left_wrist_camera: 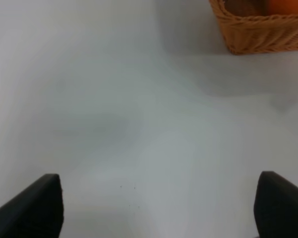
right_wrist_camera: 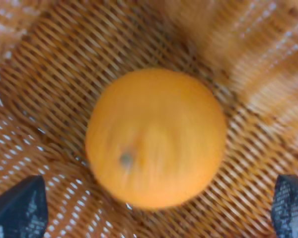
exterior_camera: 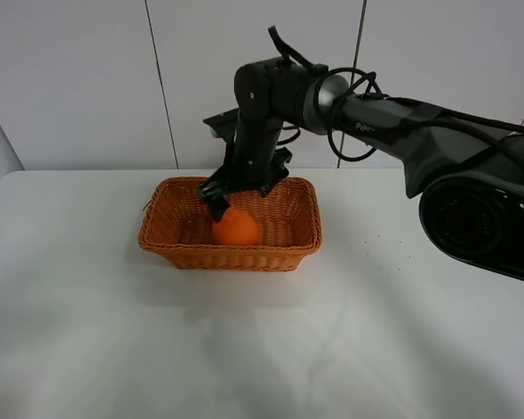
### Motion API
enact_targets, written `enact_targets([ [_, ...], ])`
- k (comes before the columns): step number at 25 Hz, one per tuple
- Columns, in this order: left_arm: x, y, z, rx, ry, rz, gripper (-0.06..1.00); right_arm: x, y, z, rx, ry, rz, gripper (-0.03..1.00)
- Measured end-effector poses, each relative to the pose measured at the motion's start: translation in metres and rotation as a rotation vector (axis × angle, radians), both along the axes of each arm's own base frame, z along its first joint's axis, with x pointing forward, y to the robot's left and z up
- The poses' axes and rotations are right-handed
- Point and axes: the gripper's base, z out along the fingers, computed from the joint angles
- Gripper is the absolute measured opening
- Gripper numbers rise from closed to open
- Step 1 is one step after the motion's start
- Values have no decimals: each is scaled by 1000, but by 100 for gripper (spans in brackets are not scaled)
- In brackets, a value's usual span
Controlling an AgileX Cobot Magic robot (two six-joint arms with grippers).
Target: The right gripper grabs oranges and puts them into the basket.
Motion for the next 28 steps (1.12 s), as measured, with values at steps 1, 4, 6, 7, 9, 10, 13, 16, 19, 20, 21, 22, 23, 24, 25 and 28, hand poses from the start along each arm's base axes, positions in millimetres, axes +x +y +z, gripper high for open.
enact_targets([
  [1,0,0,0,0,0,0,88,0,0,9,7,-11,0,69],
  [4,0,0,0,0,0,0,88,-2,-3,34,32,-61,0,69],
  [6,0,0,0,0,0,0,88,-4,-8,47,28,-79,-4,69],
  [7,0,0,0,0,0,0,88,-2,-13,51,21,-86,-12,69],
  [9,0,0,0,0,0,0,88,4,-26,56,13,-89,-41,69],
  [10,0,0,0,0,0,0,88,9,-35,58,9,-89,-59,69],
  [13,0,0,0,0,0,0,88,31,-72,58,1,-91,-146,69],
  [16,0,0,0,0,0,0,88,52,-116,58,-4,-92,-245,69],
  [19,0,0,0,0,0,0,88,70,-165,58,-13,-94,-349,69],
  [20,0,0,0,0,0,0,88,74,-181,58,-14,-93,-383,69],
  [21,0,0,0,0,0,0,88,77,-194,58,-13,-92,-411,69],
  [22,0,0,0,0,0,0,88,81,-209,58,-8,-89,-441,69],
  [23,0,0,0,0,0,0,88,83,-222,58,-3,-86,-469,69],
  [24,0,0,0,0,0,0,88,85,-232,58,-1,-85,-490,69],
  [25,0,0,0,0,0,0,88,86,-243,58,0,-85,-512,69],
  [28,0,0,0,0,0,0,88,89,-266,59,5,-83,-559,69],
])
